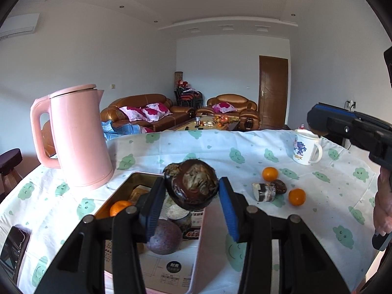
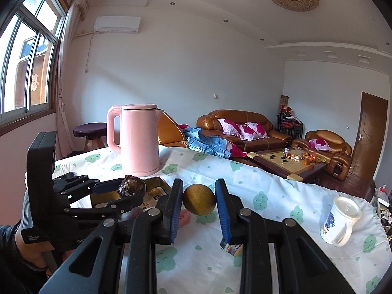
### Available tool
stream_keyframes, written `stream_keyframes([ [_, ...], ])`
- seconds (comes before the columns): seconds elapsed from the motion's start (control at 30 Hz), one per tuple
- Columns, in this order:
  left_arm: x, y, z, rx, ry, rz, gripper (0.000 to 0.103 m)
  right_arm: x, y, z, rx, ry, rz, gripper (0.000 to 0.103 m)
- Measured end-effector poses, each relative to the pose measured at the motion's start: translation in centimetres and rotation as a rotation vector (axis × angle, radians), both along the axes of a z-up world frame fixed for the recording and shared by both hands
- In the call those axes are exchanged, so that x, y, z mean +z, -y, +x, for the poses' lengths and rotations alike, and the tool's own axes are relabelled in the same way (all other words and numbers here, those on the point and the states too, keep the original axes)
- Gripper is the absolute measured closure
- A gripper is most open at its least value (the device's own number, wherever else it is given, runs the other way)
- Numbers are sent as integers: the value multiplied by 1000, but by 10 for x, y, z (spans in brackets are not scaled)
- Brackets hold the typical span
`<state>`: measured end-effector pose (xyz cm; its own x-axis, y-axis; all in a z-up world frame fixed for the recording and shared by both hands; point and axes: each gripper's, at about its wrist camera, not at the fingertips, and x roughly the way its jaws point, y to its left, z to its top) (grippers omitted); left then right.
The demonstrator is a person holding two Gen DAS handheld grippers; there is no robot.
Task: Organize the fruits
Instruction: 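Lower the cake into the tin and open the left gripper while the right gripper releases the yellow fruit there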
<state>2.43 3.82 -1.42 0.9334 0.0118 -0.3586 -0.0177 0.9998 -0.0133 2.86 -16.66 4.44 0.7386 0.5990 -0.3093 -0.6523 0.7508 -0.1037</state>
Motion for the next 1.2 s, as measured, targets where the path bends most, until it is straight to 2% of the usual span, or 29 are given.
stream_keyframes([
  [0.53, -5, -48, -6, 85, -54, 20, 57, -15, -63, 2, 111, -44, -45, 74],
  [0.87, -18, -72, -3, 137, -104, 24, 57, -43, -103, 5, 174, -102, -80, 74],
  [1.1, -25, -90, -2, 150, -145, 11, 57, -60, -121, 10, 198, -152, -97, 74],
  [1.2, -29, -99, -1, 128, -165, -33, 57, -64, -127, 11, 207, -168, -108, 74],
])
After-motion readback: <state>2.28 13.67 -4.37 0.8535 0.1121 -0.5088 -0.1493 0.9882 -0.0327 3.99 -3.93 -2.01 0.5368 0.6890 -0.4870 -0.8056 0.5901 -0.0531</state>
